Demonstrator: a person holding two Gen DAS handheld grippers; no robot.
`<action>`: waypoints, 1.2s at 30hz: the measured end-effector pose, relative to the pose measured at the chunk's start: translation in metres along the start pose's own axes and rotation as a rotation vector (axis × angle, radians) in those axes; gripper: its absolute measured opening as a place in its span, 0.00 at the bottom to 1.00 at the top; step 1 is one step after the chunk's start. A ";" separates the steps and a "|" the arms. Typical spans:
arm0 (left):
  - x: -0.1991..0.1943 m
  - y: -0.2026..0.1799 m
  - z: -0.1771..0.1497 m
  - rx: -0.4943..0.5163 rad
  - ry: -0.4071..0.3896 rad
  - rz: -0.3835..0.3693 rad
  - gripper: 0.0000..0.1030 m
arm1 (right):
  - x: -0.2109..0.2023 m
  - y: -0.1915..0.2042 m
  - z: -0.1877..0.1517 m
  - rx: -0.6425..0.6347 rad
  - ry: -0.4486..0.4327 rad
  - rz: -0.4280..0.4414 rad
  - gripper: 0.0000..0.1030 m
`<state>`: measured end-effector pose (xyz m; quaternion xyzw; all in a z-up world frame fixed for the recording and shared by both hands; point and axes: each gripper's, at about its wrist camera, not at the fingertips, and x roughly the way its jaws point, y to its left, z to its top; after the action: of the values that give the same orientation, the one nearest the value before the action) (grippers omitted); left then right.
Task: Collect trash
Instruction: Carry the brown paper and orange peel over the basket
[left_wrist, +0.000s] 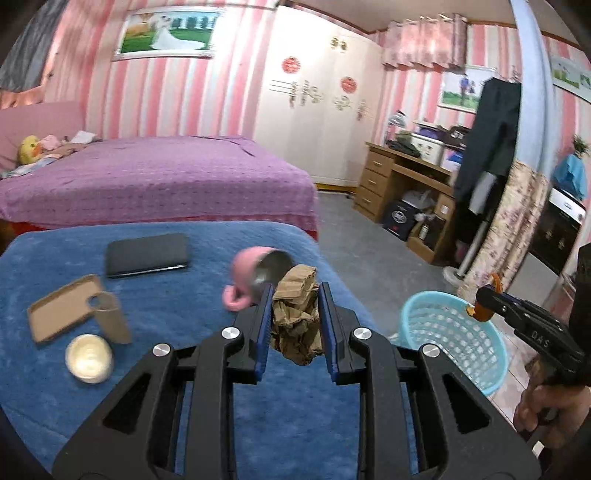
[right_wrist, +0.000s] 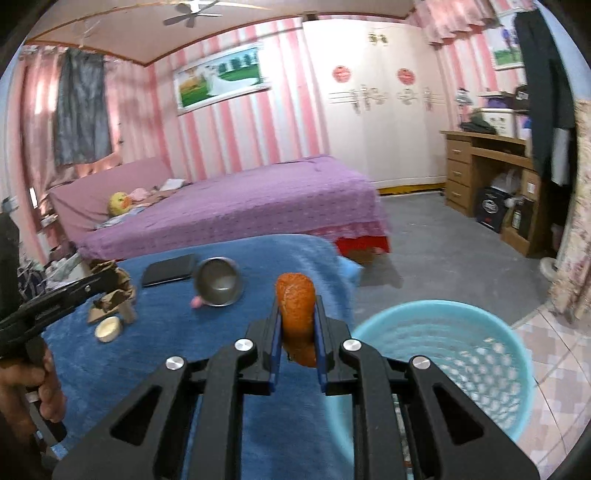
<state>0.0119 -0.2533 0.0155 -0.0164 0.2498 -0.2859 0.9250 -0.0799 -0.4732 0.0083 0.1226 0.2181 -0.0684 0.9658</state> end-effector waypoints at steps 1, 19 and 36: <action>0.005 -0.009 -0.001 0.007 0.005 -0.013 0.22 | -0.002 -0.011 -0.001 0.011 0.000 -0.017 0.15; 0.054 -0.108 -0.007 0.080 0.055 -0.141 0.22 | -0.011 -0.089 -0.005 0.085 0.000 -0.139 0.15; 0.073 -0.163 -0.014 0.142 0.081 -0.193 0.22 | -0.012 -0.115 -0.006 0.159 -0.013 -0.211 0.44</action>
<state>-0.0273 -0.4270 -0.0020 0.0366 0.2635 -0.3908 0.8812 -0.1141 -0.5809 -0.0158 0.1748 0.2176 -0.1873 0.9418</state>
